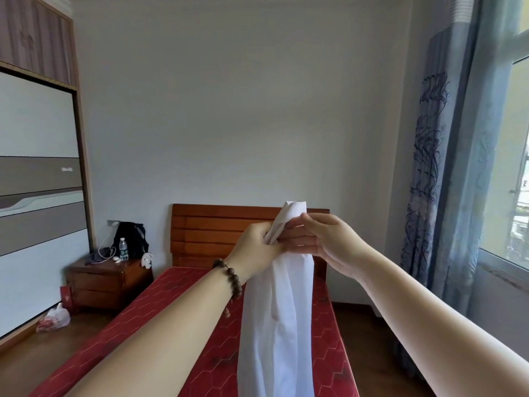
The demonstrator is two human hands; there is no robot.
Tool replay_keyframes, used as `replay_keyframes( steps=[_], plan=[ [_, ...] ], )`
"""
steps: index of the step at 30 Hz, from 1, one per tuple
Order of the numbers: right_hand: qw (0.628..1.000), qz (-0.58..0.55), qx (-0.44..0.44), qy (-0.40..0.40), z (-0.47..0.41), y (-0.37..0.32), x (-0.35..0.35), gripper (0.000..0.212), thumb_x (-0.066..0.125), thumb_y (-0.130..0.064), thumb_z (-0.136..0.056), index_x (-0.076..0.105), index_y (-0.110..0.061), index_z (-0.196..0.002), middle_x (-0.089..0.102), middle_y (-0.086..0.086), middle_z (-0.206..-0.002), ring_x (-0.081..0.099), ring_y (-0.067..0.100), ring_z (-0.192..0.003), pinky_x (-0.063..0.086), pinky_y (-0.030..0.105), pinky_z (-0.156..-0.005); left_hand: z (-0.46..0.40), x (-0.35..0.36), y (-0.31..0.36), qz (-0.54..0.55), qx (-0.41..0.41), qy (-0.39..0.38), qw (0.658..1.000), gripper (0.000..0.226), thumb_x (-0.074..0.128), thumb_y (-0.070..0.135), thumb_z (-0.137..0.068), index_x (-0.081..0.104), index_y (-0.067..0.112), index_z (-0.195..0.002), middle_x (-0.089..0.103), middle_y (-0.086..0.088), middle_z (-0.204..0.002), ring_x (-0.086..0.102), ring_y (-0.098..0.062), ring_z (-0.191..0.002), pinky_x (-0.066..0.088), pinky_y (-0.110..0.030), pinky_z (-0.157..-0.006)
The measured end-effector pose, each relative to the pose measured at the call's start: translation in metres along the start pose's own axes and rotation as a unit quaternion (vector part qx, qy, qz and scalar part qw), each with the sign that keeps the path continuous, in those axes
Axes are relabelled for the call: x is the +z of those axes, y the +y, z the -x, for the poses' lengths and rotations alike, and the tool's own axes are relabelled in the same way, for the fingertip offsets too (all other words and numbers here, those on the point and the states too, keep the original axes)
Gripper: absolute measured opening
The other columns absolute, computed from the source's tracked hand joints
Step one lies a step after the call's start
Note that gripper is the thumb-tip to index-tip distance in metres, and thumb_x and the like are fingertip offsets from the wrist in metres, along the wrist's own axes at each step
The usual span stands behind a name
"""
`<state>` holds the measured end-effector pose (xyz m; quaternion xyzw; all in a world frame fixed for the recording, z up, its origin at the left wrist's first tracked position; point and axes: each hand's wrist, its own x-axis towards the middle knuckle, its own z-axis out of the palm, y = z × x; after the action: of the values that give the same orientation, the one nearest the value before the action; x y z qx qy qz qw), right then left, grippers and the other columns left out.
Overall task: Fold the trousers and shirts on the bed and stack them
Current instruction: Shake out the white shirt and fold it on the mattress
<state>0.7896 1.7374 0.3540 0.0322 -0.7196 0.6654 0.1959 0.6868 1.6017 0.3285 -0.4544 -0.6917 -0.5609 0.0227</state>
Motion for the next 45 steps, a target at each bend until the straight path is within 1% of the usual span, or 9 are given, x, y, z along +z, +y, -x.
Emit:
replay_keyframes(
  steps=[3, 5, 7, 10, 17, 28, 31, 39, 45],
  plan=[
    [0.975, 0.154, -0.094, 0.129, -0.003, -0.008, -0.01, 0.013, 0.064, -0.015, -0.091, 0.069, -0.003, -0.093, 0.074, 0.012, -0.083, 0.071, 0.022, -0.076, 0.057, 0.035, -0.073, -0.003, -0.004, -0.001, 0.036, -0.043, -0.009, 0.998, 0.011, 0.068, 0.015, -0.086, 0.069, 0.011, -0.076, 0.067, 0.002, -0.075, 0.062, -0.014, -0.077, 0.047, -0.03, -0.072],
    [0.964, 0.182, -0.096, 0.171, -0.002, -0.008, -0.018, 0.032, 0.078, -0.021, -0.078, 0.064, -0.014, -0.107, 0.071, 0.007, -0.09, 0.068, 0.016, -0.081, 0.054, 0.03, -0.075, -0.003, -0.008, -0.001, 0.066, -0.053, -0.025, 0.996, 0.009, 0.068, 0.016, -0.087, 0.072, 0.009, -0.089, 0.073, -0.006, -0.09, 0.069, -0.023, -0.09, 0.052, -0.038, -0.084],
    [0.991, 0.101, -0.036, 0.083, 0.001, -0.004, -0.024, 0.058, 0.081, -0.026, -0.07, 0.056, -0.017, -0.122, 0.069, 0.007, -0.107, 0.067, 0.018, -0.098, 0.053, 0.027, -0.08, -0.002, -0.009, 0.001, 0.097, -0.047, -0.059, 0.992, 0.012, 0.067, 0.016, -0.088, 0.073, 0.011, -0.098, 0.074, -0.007, -0.099, 0.07, -0.024, -0.097, 0.053, -0.043, -0.092],
    [0.998, -0.02, 0.023, -0.048, 0.005, 0.002, -0.023, 0.045, 0.073, -0.018, -0.076, 0.064, 0.001, -0.115, 0.069, 0.02, -0.111, 0.068, 0.029, -0.102, 0.056, 0.031, -0.081, 0.002, -0.007, 0.002, 0.112, -0.026, -0.096, 0.989, 0.013, 0.068, 0.016, -0.088, 0.075, 0.018, -0.099, 0.074, -0.004, -0.101, 0.069, -0.021, -0.099, 0.052, -0.044, -0.095],
    [0.999, 0.0, -0.037, 0.035, 0.003, 0.005, -0.019, 0.01, 0.069, -0.003, -0.084, 0.072, -0.002, -0.094, 0.072, 0.021, -0.099, 0.071, 0.031, -0.091, 0.059, 0.037, -0.08, 0.03, 0.004, -0.01, -0.02, 0.127, 0.118, 0.985, 0.023, 0.073, 0.022, -0.08, 0.051, 0.025, -0.084, 0.059, 0.009, -0.075, 0.05, -0.006, -0.058, 0.046, -0.025, -0.055],
    [0.989, 0.098, -0.017, 0.114, 0.012, -0.014, -0.041, 0.014, 0.067, -0.003, -0.086, 0.069, 0.001, -0.099, 0.071, 0.02, -0.099, 0.07, 0.033, -0.093, 0.057, 0.043, -0.085, 0.049, 0.006, -0.036, -0.009, -0.023, -0.095, 0.995, 0.01, 0.072, 0.035, -0.083, 0.075, 0.027, -0.089, 0.075, 0.007, -0.089, 0.07, -0.009, -0.083, 0.056, -0.023, -0.075],
    [0.988, 0.097, 0.011, 0.115, 0.022, -0.015, -0.055, 0.015, 0.069, -0.007, -0.085, 0.069, -0.001, -0.099, 0.073, 0.016, -0.097, 0.07, 0.03, -0.094, 0.059, 0.038, -0.078, 0.041, -0.006, -0.033, 0.06, -0.03, -0.041, 0.997, 0.046, 0.078, 0.058, -0.065, 0.074, 0.014, -0.076, 0.072, -0.011, -0.082, 0.064, -0.02, -0.074, 0.052, -0.038, -0.073],
    [0.99, 0.099, 0.079, -0.062, 0.042, -0.045, -0.097, 0.069, 0.083, -0.008, -0.069, 0.054, -0.026, -0.129, 0.061, 0.018, -0.126, 0.063, 0.031, -0.113, 0.054, 0.047, -0.09, 0.024, -0.002, -0.018, 0.144, -0.036, -0.072, 0.986, 0.044, 0.08, 0.055, -0.06, 0.075, 0.013, -0.072, 0.073, -0.008, -0.08, 0.067, -0.016, -0.075, 0.053, -0.026, -0.072],
    [0.934, 0.303, 0.101, -0.161, 0.055, -0.059, -0.1, 0.04, 0.08, -0.028, -0.076, 0.067, -0.028, -0.114, 0.067, -0.001, -0.115, 0.068, 0.018, -0.102, 0.058, 0.039, -0.082, 0.023, 0.004, -0.011, 0.116, -0.043, -0.074, 0.99, 0.051, 0.08, 0.061, -0.061, 0.075, 0.012, -0.074, 0.073, -0.011, -0.079, 0.068, -0.019, -0.073, 0.053, -0.029, -0.069]
  ],
)
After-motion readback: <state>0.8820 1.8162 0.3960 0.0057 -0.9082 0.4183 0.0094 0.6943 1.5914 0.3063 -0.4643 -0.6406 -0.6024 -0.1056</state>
